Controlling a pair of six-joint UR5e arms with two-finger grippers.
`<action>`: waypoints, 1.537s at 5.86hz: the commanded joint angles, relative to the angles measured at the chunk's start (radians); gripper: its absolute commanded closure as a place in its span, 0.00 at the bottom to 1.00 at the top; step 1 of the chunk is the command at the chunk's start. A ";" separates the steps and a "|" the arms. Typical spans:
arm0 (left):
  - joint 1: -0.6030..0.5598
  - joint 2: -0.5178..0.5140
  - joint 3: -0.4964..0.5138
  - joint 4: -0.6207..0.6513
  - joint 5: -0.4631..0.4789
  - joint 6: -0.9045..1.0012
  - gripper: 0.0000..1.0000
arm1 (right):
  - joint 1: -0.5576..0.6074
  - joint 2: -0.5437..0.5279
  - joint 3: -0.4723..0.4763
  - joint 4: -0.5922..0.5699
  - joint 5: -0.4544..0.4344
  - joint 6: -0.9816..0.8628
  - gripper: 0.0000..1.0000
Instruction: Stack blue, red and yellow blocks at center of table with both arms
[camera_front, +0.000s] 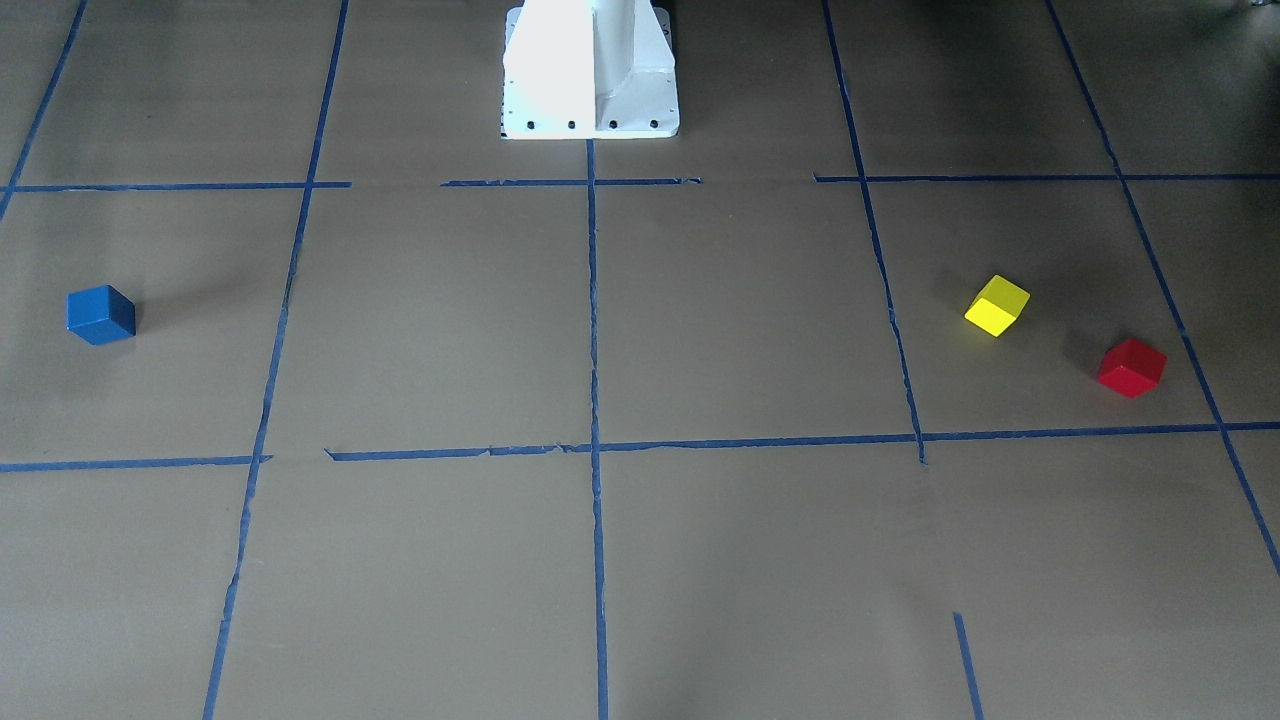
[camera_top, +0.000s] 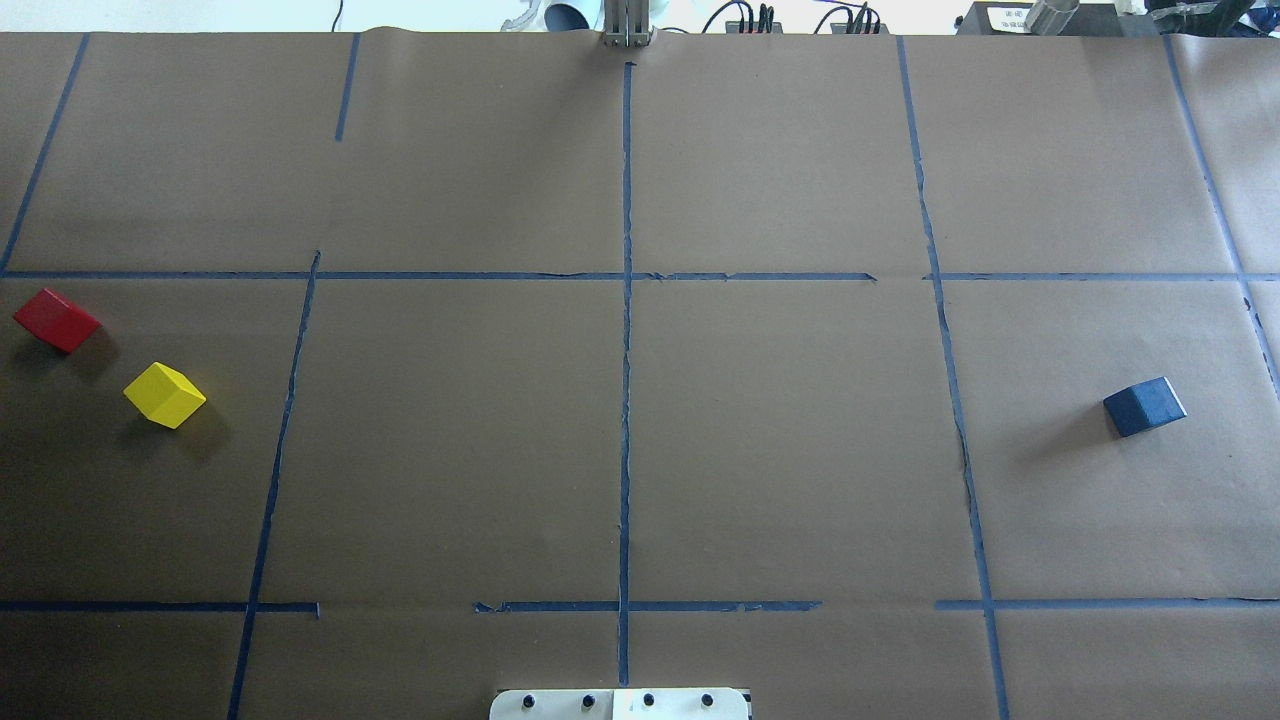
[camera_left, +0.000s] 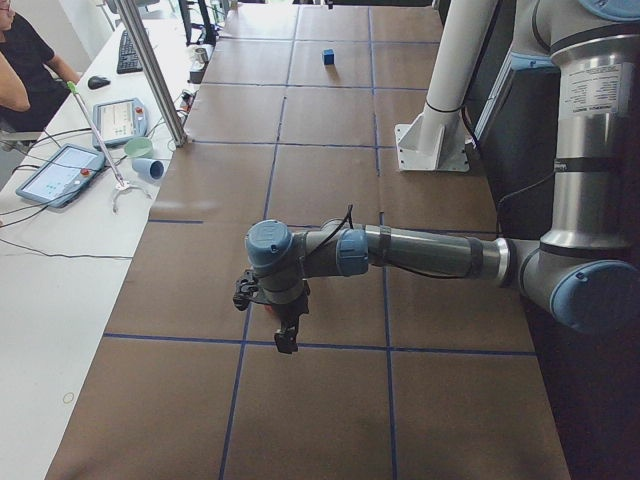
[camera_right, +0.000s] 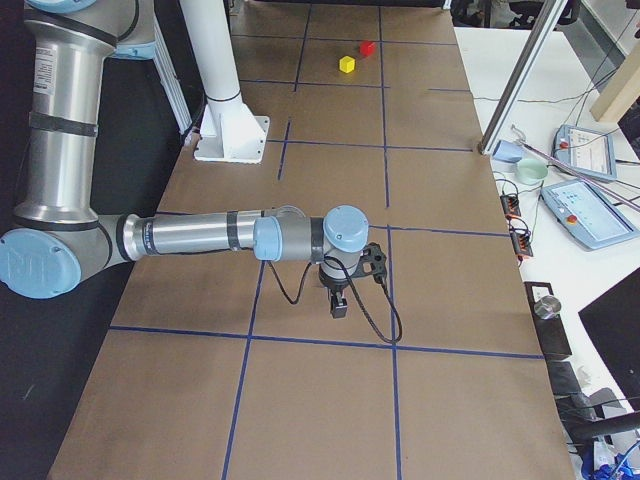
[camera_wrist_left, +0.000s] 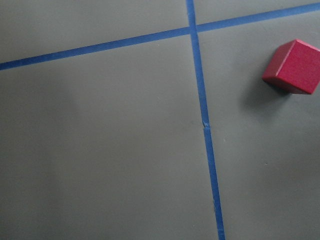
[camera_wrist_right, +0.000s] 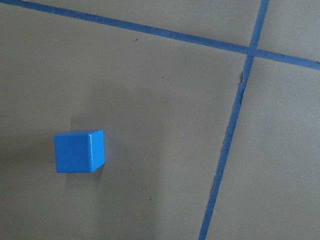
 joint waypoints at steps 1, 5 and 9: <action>0.002 -0.004 -0.007 -0.006 -0.002 -0.002 0.00 | 0.000 0.002 0.000 0.000 -0.011 -0.002 0.00; 0.014 0.025 0.011 -0.149 -0.112 -0.008 0.00 | -0.020 0.014 -0.004 0.000 0.003 0.000 0.00; 0.014 0.030 0.005 -0.158 -0.132 -0.013 0.00 | -0.287 0.016 -0.045 0.405 -0.095 0.390 0.00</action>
